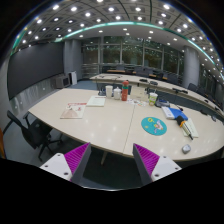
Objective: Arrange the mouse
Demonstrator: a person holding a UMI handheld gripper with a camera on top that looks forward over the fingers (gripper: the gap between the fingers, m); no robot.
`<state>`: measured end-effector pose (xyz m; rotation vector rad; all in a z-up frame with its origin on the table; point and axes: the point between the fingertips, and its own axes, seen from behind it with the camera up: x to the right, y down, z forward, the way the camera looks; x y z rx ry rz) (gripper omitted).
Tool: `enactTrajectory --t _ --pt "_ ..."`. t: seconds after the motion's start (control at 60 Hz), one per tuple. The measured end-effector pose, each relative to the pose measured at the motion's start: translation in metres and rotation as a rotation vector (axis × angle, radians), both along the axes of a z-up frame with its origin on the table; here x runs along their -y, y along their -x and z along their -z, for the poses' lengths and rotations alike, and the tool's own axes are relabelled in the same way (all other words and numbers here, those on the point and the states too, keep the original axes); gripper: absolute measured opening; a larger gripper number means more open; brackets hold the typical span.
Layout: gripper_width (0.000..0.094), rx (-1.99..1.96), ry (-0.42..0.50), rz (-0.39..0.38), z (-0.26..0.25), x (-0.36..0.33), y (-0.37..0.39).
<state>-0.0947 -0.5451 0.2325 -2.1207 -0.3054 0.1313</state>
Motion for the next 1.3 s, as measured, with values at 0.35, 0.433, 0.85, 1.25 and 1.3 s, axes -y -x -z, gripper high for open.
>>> enactTrajectory --t 0.35,0.433,0.85,1.25,1.3 --pt "0.0858 0.074 0.143 0.259 0.12 0.004 -0.195" --pt "0.086 0.067 0.143 0.333 0.143 -0.011 -0.26" --pt "0.0854 0.043 0.096 0.435 0.224 -0.158 -0.464" --pt "0.0807 0.004 0.095 0.383 0.242 -0.235 -0.471" --pt "0.0735 0.001 0.09 0.39 0.242 -0.244 -0.474"
